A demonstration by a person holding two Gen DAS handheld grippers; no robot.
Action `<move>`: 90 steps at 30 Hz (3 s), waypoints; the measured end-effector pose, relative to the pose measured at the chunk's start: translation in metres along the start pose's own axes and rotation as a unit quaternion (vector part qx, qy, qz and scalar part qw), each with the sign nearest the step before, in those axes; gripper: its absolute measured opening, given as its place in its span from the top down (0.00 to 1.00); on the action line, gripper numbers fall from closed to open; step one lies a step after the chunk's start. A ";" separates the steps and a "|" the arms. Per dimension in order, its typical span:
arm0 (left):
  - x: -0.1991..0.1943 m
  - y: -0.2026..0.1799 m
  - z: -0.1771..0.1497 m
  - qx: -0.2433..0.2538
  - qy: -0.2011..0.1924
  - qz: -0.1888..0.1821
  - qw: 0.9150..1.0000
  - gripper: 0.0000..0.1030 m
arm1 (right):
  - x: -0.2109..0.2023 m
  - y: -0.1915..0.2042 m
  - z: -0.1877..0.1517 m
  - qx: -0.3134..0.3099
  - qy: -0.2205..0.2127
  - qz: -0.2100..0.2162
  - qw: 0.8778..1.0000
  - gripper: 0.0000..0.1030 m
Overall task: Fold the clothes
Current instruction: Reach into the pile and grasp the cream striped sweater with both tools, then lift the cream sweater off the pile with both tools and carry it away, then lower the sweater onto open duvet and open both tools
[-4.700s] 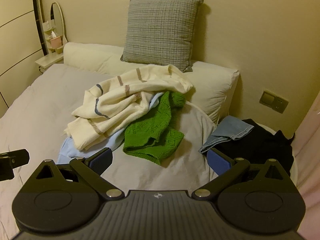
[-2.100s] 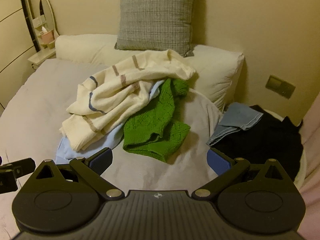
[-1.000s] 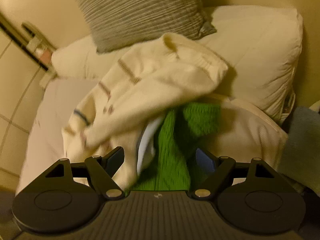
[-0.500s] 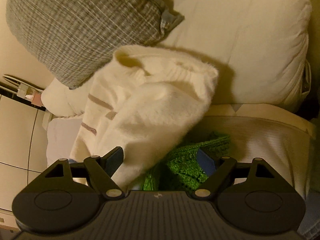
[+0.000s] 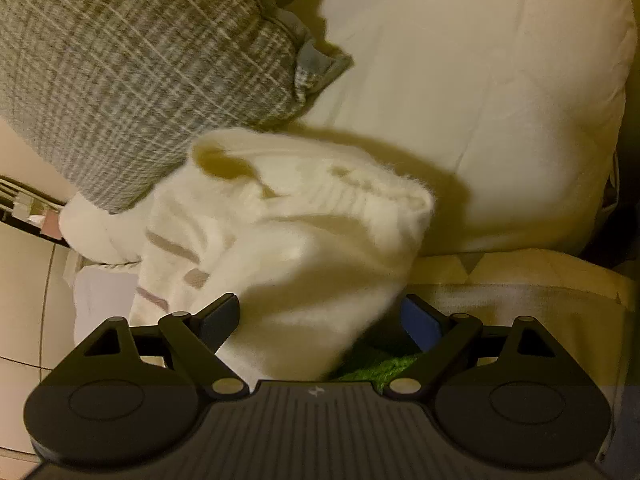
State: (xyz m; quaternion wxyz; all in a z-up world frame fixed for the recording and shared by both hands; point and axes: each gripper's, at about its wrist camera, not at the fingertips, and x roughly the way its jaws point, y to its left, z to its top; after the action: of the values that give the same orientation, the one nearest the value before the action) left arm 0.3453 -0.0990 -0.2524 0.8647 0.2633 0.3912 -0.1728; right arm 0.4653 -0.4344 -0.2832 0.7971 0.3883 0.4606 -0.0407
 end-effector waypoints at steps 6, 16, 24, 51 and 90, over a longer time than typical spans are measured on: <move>-0.013 0.037 0.005 -0.119 -0.018 -0.041 0.992 0.66 | -0.002 0.005 0.002 -0.021 -0.017 -0.001 1.000 0.40; -0.006 0.041 0.016 -0.142 -0.003 -0.045 0.989 0.76 | -0.004 0.015 -0.002 -0.051 -0.031 0.009 0.998 0.87; -0.057 0.090 0.012 -0.218 -0.056 -0.022 0.974 0.80 | -0.057 0.067 -0.004 -0.133 -0.088 0.082 0.984 0.89; -0.522 0.101 -0.271 -0.423 -0.183 0.335 0.822 0.81 | -0.313 0.365 -0.348 -0.426 0.014 0.498 0.755 0.89; -0.586 -0.019 -0.504 -0.611 0.126 0.270 0.734 0.71 | -0.258 0.265 -0.648 -0.505 0.335 0.123 0.786 0.33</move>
State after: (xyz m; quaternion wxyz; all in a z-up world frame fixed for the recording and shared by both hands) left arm -0.3305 0.2381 -0.0886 0.7926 -0.2074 0.4302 0.3790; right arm -0.0256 0.1002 -0.1090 0.6733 -0.0272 0.6021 0.4283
